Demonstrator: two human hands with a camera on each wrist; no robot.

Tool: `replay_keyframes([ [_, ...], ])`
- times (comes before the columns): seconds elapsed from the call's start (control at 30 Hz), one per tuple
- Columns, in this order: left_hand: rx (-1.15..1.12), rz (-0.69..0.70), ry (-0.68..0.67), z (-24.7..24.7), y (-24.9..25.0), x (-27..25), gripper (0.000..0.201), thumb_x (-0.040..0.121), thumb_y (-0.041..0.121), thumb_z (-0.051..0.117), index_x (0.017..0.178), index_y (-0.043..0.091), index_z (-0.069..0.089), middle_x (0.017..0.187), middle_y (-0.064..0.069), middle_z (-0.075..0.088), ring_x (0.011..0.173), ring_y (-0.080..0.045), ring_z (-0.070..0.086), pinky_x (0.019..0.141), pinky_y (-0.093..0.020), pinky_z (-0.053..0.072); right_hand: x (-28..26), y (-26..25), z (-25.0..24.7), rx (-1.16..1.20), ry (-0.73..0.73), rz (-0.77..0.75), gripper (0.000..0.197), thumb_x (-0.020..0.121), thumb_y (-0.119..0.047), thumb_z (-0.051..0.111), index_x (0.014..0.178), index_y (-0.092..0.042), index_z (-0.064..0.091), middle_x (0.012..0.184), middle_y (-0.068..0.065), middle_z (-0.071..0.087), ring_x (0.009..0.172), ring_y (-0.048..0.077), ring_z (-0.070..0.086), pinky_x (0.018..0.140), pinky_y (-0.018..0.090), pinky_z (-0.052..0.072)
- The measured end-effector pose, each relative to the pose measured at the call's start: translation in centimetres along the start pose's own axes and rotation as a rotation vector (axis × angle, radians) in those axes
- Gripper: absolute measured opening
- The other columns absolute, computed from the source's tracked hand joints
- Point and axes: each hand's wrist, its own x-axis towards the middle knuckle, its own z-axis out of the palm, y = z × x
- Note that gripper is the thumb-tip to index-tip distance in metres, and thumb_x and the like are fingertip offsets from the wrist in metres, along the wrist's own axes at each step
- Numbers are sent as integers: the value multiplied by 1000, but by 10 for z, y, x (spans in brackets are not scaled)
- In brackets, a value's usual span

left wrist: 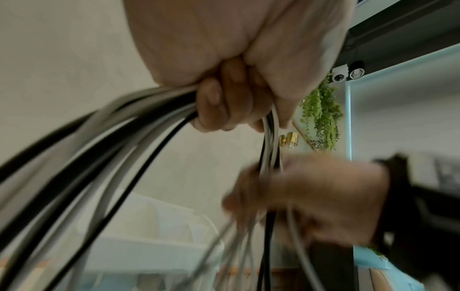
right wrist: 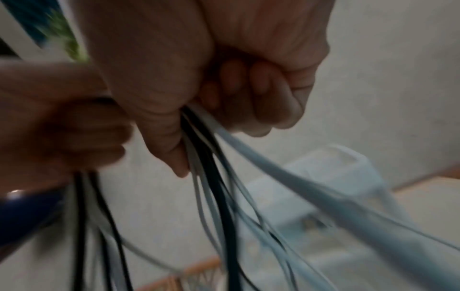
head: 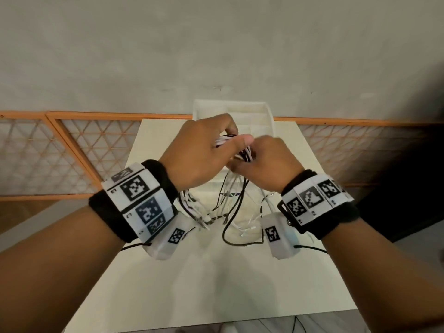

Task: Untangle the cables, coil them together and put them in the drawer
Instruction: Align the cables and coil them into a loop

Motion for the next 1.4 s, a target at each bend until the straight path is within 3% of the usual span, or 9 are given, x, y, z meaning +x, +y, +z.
replay_keyframes([
  [0.2,65,-14,61,-13,-12,-6,28,93,48,59,83,21,58,47,9,43,47,-7,46,45,-17,30,6,107,28,-153,-87,384,30,87,-47,64,69,-23,65,73,6,64,73,30,60,59,28,42],
  [0.47,53,-208,-126,5,-38,-15,59,98,50,45,65,2,54,42,4,28,41,-13,32,49,-25,26,17,142,-5,-165,444,301,11,86,-11,58,86,-4,66,81,18,66,77,35,59,67,32,41],
  [0.6,39,-353,-283,23,-45,-29,55,101,48,41,62,12,58,38,16,51,43,-4,48,49,-17,32,-4,157,29,-189,195,407,18,85,-22,67,98,-10,65,92,18,68,91,39,64,77,38,49],
  [0.77,44,-297,-272,41,-50,-36,63,99,52,39,68,-2,50,76,-21,66,74,-35,61,73,-41,45,-28,107,36,-332,-286,332,102,67,-63,75,146,-50,12,125,3,60,115,31,59,91,44,52],
  [0.87,34,-166,-338,50,-32,-30,59,99,50,42,67,3,56,69,-12,65,72,-28,63,74,-42,47,-27,72,47,-326,-313,148,77,69,-75,64,137,-54,34,117,-9,67,111,23,61,89,40,51],
  [1.0,-80,-125,-301,48,-24,-22,56,97,50,47,65,4,55,62,-6,62,66,-22,62,65,-33,44,-13,83,37,-385,-193,234,20,87,-49,54,90,-31,63,97,-1,67,91,27,61,73,32,46],
  [1.1,-105,-249,-310,43,-29,-21,56,96,55,41,68,11,61,48,11,53,47,-4,48,54,-21,36,-1,103,10,-366,-99,376,20,85,-45,51,81,-27,56,94,8,64,83,31,60,74,37,52],
  [1.27,-232,-537,-401,53,-63,-38,73,91,71,29,66,10,60,46,6,39,43,-13,37,52,-26,36,24,133,-30,-215,114,421,15,88,-28,55,77,-20,57,80,5,62,81,29,62,61,28,45],
  [1.4,-288,-657,-378,53,-83,-51,70,89,70,29,68,9,55,49,3,34,48,-17,32,51,-26,36,42,152,-43,-12,242,406,28,92,-48,60,86,-21,58,81,1,58,82,25,59,62,26,38],
])
